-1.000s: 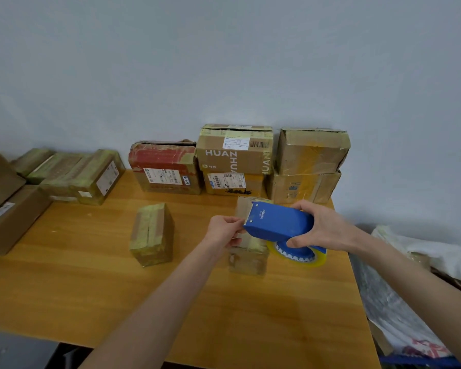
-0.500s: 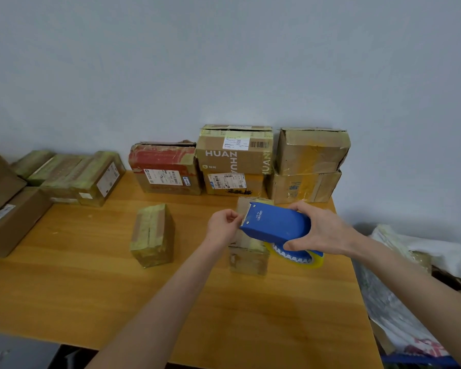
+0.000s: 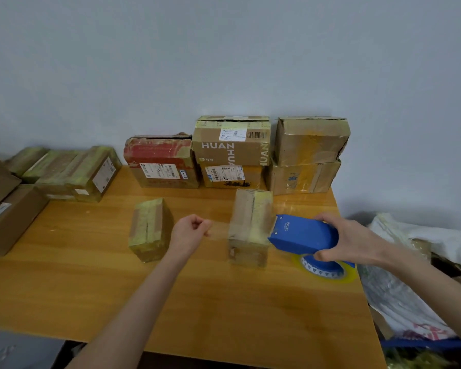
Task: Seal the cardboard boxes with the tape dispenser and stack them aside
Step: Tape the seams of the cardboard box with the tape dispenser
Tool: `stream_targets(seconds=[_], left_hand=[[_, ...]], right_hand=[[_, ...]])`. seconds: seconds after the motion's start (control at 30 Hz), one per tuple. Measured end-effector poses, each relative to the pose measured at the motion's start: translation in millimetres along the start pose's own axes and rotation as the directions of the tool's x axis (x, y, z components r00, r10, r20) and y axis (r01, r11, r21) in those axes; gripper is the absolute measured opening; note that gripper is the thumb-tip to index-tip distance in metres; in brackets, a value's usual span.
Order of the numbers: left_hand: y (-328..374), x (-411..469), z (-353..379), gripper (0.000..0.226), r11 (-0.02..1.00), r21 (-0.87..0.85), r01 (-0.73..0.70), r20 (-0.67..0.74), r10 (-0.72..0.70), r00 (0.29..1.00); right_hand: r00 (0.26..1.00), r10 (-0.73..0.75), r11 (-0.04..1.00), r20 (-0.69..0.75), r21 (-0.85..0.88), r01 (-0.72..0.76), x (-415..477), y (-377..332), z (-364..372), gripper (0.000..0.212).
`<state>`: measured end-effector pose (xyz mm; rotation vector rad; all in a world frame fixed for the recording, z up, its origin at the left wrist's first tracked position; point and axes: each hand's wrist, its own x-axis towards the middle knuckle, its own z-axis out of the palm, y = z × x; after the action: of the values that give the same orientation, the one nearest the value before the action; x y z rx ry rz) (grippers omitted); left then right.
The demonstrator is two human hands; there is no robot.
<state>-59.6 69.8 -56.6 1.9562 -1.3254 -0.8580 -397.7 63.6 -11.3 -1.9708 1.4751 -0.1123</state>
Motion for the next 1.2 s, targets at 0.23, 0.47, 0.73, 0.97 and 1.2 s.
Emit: stream_targets(seconds=[0.23,0.47,0.73,0.97,1.2], left_hand=[[-12,8,26,0.016,0.997,0.057,0.042,-0.012,-0.042,0.999],[-32,13,51,0.024,0.988,0.121,0.100,0.073,-0.110,0.991],[-21,16,47,0.053,0.979,0.150,0.137,0.228,-0.169,0.959],[-13,-17,60,0.050,0.978,-0.205,-0.026,0.192,0.067,0.979],[-19,-22,65,0.058,0.700,0.535,-0.473,0.283,0.379,0.881]], right_hand=[[0.999,0.038,0.996,0.003,-0.085,-0.038,10,14,11,0.061],[0.991,0.098,0.985,0.086,-0.153,-0.084,28,16,32,0.070],[0.983,0.120,0.992,0.139,-0.063,-0.112,34,19,34,0.066],[0.989,0.063,0.998,0.131,-0.039,-0.058,39,12,44,0.060],[0.992,0.012,0.999,0.126,0.033,-0.017,45,12,52,0.066]])
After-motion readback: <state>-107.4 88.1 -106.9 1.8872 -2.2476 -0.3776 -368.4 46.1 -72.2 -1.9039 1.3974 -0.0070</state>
